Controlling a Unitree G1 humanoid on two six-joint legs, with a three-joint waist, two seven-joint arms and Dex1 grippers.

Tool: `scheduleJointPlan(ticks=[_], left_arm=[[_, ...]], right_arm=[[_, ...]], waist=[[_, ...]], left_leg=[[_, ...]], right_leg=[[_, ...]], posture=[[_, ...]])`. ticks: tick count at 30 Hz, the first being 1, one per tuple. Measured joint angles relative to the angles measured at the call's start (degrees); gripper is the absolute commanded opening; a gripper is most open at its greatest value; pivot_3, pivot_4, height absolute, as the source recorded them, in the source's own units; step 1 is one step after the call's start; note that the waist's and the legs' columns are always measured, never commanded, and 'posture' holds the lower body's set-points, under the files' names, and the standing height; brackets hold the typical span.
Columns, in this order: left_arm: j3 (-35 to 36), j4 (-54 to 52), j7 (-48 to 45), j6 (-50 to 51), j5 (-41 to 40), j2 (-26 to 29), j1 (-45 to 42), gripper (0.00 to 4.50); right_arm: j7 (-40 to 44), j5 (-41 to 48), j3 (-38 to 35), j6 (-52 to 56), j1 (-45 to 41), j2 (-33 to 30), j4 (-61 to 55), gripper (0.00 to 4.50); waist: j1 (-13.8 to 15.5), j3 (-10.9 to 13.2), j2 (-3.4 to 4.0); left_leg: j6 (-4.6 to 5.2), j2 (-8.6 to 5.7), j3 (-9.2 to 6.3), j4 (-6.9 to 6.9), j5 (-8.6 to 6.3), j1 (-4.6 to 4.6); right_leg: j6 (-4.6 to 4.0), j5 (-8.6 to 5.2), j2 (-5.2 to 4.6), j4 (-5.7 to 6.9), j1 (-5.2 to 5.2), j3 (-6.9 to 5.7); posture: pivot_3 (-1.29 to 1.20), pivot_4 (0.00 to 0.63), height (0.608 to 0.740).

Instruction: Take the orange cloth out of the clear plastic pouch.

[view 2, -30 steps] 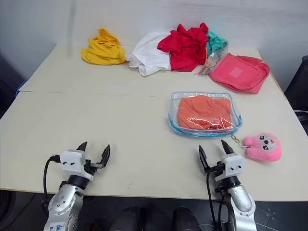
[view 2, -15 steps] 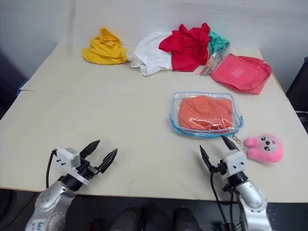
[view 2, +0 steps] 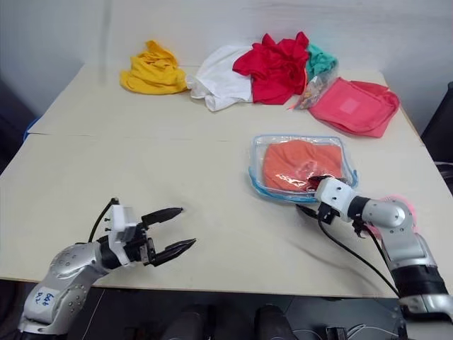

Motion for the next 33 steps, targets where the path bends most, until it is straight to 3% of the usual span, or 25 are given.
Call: scheduleJointPlan(ticks=[6,10,11,16,19,24,28,33], left_arm=[[1.7,0.53,0.84,-0.64,1.08,0.02,0.34,4.5],[2.65,0.98,1.8,-1.2,1.62,-0.47,0.81,4.5],[2.77,0.95,1.96,-1.23,1.63,-0.68,0.85,4.5],[4.21,0.65,3.22,-1.73,1.67,-1.47,3.49,4.5],[5.36,0.52,3.52,-1.83,1.76,-1.39,5.4,4.5],[7.88,0.1,3.97,-1.96,1.74,-1.18,7.62,4.5],[8.96,-0.61,3.71,-1.99,1.59,-0.93,9.29,4.5],[11.01,-1.86,1.79,0.09,-1.96,0.85,9.77,4.5]], right_arm=[[4.3,-0.92,2.84,-1.78,-7.02,1.81,7.81,1.39],[8.35,-1.29,6.83,-2.21,-12.29,8.41,8.42,0.05],[8.38,-1.5,7.9,-2.09,-13.57,10.5,8.28,0.02],[8.15,-4.51,15.47,3.15,-20.85,22.77,5.15,0.02],[7.18,-5.34,17.34,4.21,-21.24,25.29,3.56,0.02],[4.3,-6.66,18.0,9.45,-20.55,27.75,2.89,0.02],[3.6,-6.59,17.75,12.55,-20.52,27.85,1.27,0.96],[4.88,-5.51,17.85,17.79,-18.38,27.1,-4.62,2.64]], waist=[[-0.29,0.01,-0.01],[-1.88,0.01,-0.03],[-2.13,0.01,-0.02],[-2.43,0.02,-0.02],[-0.88,0.03,-0.03],[-0.85,0.04,-0.05],[-1.1,0.04,-0.05],[-1.2,0.04,-0.05]], left_leg=[[0.02,0.0,0.01,0.17,0.03,0.07],[-0.1,0.08,0.01,0.0,0.1,0.07],[-0.12,0.1,0.01,-0.03,0.11,0.05],[-0.23,0.15,-0.11,-0.13,0.16,-0.07],[-0.12,-0.04,-0.18,0.01,0.1,-0.25],[-0.06,-0.12,-0.16,0.1,0.07,-0.28],[-0.19,-0.05,-0.15,-0.07,0.15,-0.28],[-0.22,-0.02,-0.03,-0.04,0.16,-0.54]], right_leg=[[0.03,0.02,-0.01,0.16,0.05,0.03],[0.03,0.02,0.08,0.17,-0.05,0.03],[0.03,0.02,0.1,0.19,-0.08,0.02],[0.02,0.01,0.16,0.34,-0.31,0.01],[0.02,0.01,-0.05,0.44,-0.39,-0.02],[0.03,0.02,-0.13,0.22,-0.34,0.0],[0.02,0.01,-0.05,0.32,-0.54,0.0],[0.02,0.01,-0.06,0.8,-1.0,0.02]], posture=[[0.0,0.15,0.74],[0.0,0.15,0.74],[0.0,0.15,0.74],[0.0,0.15,0.74],[0.0,0.15,0.74],[0.0,0.15,0.74],[0.0,0.15,0.74],[0.0,0.15,0.74]])
